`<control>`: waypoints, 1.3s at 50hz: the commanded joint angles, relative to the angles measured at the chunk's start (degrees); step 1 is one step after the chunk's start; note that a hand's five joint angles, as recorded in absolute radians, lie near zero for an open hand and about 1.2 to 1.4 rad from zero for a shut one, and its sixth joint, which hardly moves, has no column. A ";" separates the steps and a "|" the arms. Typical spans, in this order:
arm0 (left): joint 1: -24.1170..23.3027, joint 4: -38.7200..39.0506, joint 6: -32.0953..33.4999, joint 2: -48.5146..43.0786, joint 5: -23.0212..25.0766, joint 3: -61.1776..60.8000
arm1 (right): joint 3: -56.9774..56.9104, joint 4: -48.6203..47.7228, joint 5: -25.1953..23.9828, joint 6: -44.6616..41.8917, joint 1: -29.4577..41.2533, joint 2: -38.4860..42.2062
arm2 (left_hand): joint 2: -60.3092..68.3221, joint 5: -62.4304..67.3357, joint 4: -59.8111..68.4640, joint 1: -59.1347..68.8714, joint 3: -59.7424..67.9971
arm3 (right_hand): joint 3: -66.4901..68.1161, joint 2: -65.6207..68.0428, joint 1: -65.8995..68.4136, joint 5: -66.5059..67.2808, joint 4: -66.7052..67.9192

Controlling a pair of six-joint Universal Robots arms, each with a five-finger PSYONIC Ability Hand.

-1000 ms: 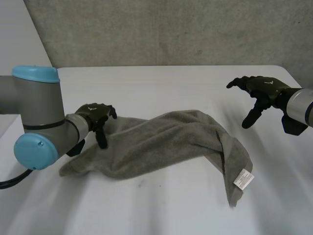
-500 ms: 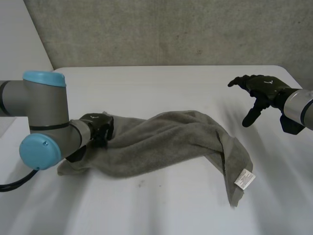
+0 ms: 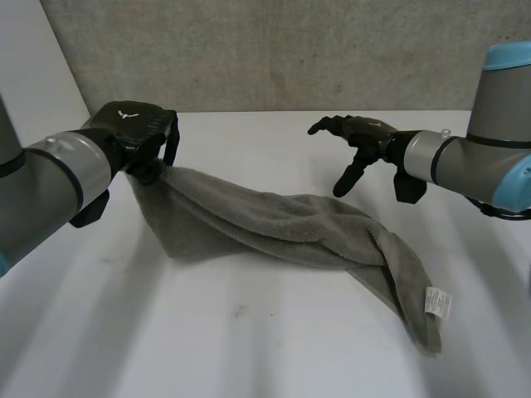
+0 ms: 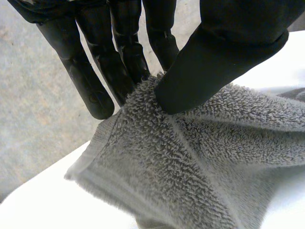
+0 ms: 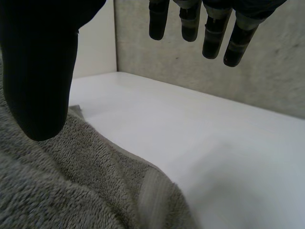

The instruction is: Fold the towel.

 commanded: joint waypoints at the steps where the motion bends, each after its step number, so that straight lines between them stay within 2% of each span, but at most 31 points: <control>1: -0.48 2.06 3.01 6.27 0.01 -6.96 | -15.65 5.14 -3.95 5.84 -0.10 12.69 | 10.49 11.58 10.28 12.84 10.53 | 7.42 7.03 6.53 5.93 6.93; 11: -0.40 5.14 3.28 10.06 -0.08 -12.51 | -16.29 6.20 -7.12 5.93 2.27 18.15 | 10.49 11.58 10.28 12.84 10.53 | 8.78 8.39 7.89 7.29 8.29; 26: 0.13 7.07 3.19 11.21 0.01 -14.97 | -14.44 6.20 -4.84 -3.48 7.81 19.83 | 10.49 11.58 10.28 12.84 10.53 | 21.57 21.18 20.69 20.08 21.08; 27: 0.13 7.08 3.19 11.21 0.01 -14.97 | -14.35 6.20 -4.32 -4.52 8.42 19.91 | 10.49 11.58 10.28 12.84 10.53 | 26.57 26.18 25.68 25.08 26.08; 28: 0.22 7.34 3.19 11.12 0.01 -15.14 | -14.26 6.12 -3.88 -5.49 8.86 19.83 | 10.49 11.58 10.28 12.84 10.53 | 37.77 37.38 36.89 36.28 37.28; 29: 0.31 7.60 3.19 11.12 0.01 -15.32 | -14.26 6.12 -3.87 -5.50 8.87 19.83 | 10.49 11.58 10.28 12.84 10.53 | 37.89 37.50 37.00 36.40 37.40; 30: 0.31 7.60 3.19 11.12 0.01 -15.32 | -14.70 6.03 -3.26 -6.28 9.21 19.56 | 10.49 11.58 10.28 12.84 10.53 | 50.88 50.49 49.99 49.39 50.39; 31: 0.39 8.04 3.28 11.03 0.01 -15.49 | -14.70 6.03 -3.26 -6.29 9.22 19.56 | 10.49 11.58 10.28 12.84 10.53 | 51.01 50.62 50.12 49.52 50.52; 33: 0.57 8.66 3.28 10.94 0.01 -15.58 | -15.75 5.50 -1.33 -7.43 9.22 18.25 | 10.49 11.58 10.28 12.84 10.53 | 70.38 69.99 69.49 68.89 69.89; 37: 2.06 10.85 3.98 9.98 0.01 -15.15 | -17.87 4.89 1.84 -7.87 9.04 15.17 | 10.49 11.58 10.28 12.84 10.53 | 70.46 70.07 69.58 68.97 69.97; 39: 2.76 12.07 4.68 9.45 0.01 -14.71 | -19.79 1.92 4.20 -8.66 8.52 11.93 | 10.49 11.58 10.28 12.84 10.53 | 70.46 70.07 69.58 68.97 69.97; 42: 3.38 16.02 7.40 5.52 0.01 -12.43 | -20.42 -0.21 5.18 -9.45 8.43 10.25 | 10.49 11.58 10.28 12.84 10.53 | 70.46 70.07 69.58 68.97 69.97; 44: 3.56 18.15 9.17 2.77 -0.08 -9.69 | -21.64 -5.28 6.14 -11.55 8.16 6.75 | 10.49 11.58 10.28 12.84 10.53 | 70.46 70.07 69.58 68.97 69.97; 46: 3.65 20.35 10.66 -0.22 -0.26 -5.74 | -22.52 -8.62 6.93 -12.87 8.08 5.08 | 10.49 11.58 10.28 12.84 10.53 | 70.46 70.07 69.58 68.97 69.97; 48: 3.56 23.67 11.72 -5.56 -0.70 5.27 | -23.14 -12.52 8.35 -14.20 8.08 3.39 | 10.49 11.58 10.28 12.84 10.53 | 70.46 70.07 69.58 68.97 69.97; 49: 3.56 23.69 11.72 -5.58 -0.70 5.33 | -23.66 -16.35 10.35 -15.16 8.08 1.74 | 10.49 11.58 10.28 12.84 10.53 | 70.46 70.07 69.58 68.97 69.97; 50: 3.47 25.25 11.20 -7.58 -0.70 11.60 | -23.67 -16.38 10.37 -15.17 8.08 1.72 | 10.49 11.58 10.28 12.84 10.53 | 70.46 70.07 69.58 68.97 69.97; 51: 3.47 27.01 10.32 -9.08 -0.78 17.67 | -23.93 -20.13 12.46 -15.60 7.99 -0.28 | 10.49 11.58 10.28 12.84 10.53 | 70.46 70.07 69.58 68.97 69.97; 54: 3.38 29.22 8.64 -10.06 -0.70 22.74 | -23.23 -25.68 14.66 -15.69 7.99 -4.68 | 10.49 11.58 10.28 12.84 10.53 | 70.46 70.07 69.58 68.97 69.97; 56: 2.77 32.55 4.01 -11.12 -0.87 29.91 | -22.70 -27.28 14.76 -15.60 7.99 -6.37 | 10.49 11.58 10.28 12.84 10.53 | 70.46 70.07 69.58 68.97 69.97; 60: 2.59 33.18 -0.94 -11.12 -0.78 31.26 | -19.73 -26.24 12.84 -16.13 8.43 -8.12 | 10.49 11.58 10.28 12.84 10.53 | 70.46 70.07 69.58 68.97 69.97; 62: 2.50 32.92 -2.78 -11.12 -0.61 30.21 | -17.97 -24.57 11.35 -16.39 8.69 -8.21 | 10.49 11.58 10.28 12.84 10.53 | 70.46 70.07 69.58 68.97 69.97; 65: 2.59 31.86 -3.75 -11.21 -0.61 20.32 | -13.32 -20.71 8.53 -19.45 8.78 -8.82 | 10.49 11.58 10.28 12.84 10.53 | 70.46 70.07 69.58 68.97 69.97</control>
